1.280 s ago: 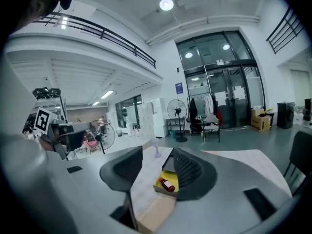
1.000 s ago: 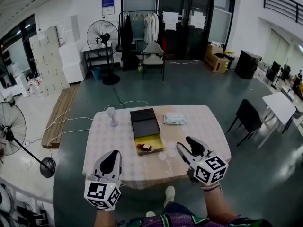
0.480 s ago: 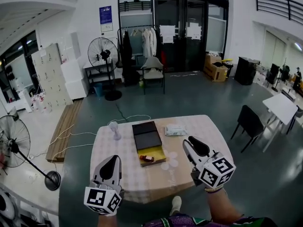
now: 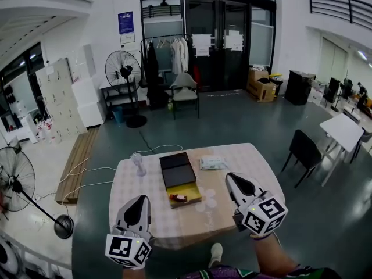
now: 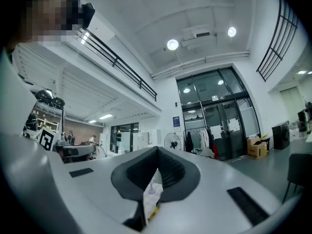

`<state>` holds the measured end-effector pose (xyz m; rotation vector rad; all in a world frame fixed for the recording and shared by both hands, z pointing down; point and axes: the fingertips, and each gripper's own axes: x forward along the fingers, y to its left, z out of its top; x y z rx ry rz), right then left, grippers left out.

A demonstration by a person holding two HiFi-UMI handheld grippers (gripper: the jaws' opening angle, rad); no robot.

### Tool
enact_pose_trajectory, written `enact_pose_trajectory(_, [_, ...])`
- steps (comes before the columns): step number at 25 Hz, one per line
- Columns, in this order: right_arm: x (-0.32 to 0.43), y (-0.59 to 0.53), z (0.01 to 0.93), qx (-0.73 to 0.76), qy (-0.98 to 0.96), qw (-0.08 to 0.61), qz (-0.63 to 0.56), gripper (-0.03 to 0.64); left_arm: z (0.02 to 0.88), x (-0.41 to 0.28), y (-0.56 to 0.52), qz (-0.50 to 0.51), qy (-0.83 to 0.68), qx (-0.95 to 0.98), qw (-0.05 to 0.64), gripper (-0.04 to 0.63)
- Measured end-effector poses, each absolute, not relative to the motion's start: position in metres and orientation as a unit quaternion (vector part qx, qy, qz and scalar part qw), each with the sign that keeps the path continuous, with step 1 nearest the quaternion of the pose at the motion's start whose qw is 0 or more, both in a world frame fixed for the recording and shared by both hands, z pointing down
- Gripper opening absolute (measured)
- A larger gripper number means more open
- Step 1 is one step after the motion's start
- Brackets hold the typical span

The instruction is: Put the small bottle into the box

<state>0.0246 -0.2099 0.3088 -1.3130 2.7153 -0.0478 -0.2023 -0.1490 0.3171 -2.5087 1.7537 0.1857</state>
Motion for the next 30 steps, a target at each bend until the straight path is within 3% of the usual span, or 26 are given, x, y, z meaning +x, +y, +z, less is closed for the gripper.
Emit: enact_pose_trajectory(30, [0.011, -0.202, 0.337, -0.434, 0.9, 0.022, -0.026, 0.005, 0.34, -0.21, -0.137, 0.052, 0.578, -0.814, 0.021, 0.025])
